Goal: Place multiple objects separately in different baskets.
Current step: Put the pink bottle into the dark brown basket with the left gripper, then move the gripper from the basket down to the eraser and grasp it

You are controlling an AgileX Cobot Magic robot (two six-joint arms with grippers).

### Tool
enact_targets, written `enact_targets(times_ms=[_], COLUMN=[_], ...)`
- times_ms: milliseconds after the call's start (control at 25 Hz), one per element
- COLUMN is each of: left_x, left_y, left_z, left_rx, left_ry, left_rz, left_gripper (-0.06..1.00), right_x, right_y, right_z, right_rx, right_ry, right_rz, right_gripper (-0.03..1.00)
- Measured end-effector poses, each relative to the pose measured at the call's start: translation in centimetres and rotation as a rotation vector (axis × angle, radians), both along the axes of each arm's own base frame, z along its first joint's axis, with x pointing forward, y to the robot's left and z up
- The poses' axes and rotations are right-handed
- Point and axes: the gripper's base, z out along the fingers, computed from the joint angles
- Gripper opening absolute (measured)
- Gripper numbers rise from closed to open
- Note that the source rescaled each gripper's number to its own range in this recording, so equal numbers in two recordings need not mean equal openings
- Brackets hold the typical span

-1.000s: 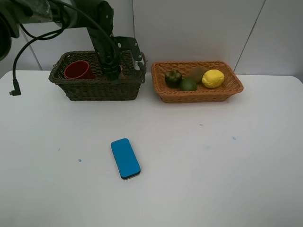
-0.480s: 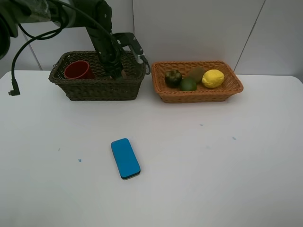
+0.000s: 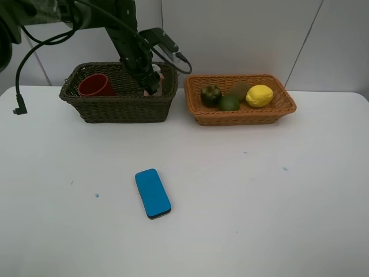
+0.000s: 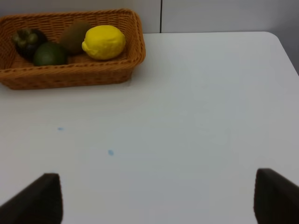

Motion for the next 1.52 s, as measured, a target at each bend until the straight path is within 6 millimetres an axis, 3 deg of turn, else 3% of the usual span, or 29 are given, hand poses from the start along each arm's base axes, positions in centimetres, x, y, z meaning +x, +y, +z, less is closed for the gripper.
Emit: enact_targets(times_ms=[160, 960, 1080, 1360, 1520], left_x=[0.0, -0.2, -0.9, -3.9, -5.4], left_y=[0.0, 0.1, 0.4, 1.7, 1.8], left_z=[0.0, 0.1, 1.6, 8.1, 11.5], left_rx=[-0.009, 0.017, 0.055, 0.181, 0.169], left_ry=[0.003, 0.021, 0.038, 0.096, 0.057], left_rz=[0.018, -0.008, -0.06, -0.286, -0.397], left_gripper=[1.0, 1.0, 1.0, 1.0, 1.0], right_x=[0.0, 0.0, 0.0, 0.0, 0.0], right_y=[0.0, 0.0, 0.0, 0.0, 0.0], right_z=[0.0, 0.0, 0.0, 0.0, 0.0], right_rx=[0.0, 0.0, 0.0, 0.0, 0.0], right_ry=[0.0, 0.0, 0.0, 0.0, 0.0], right_rz=[0.0, 0.0, 0.0, 0.0, 0.0], right_gripper=[0.87, 0.87, 0.87, 0.87, 0.87])
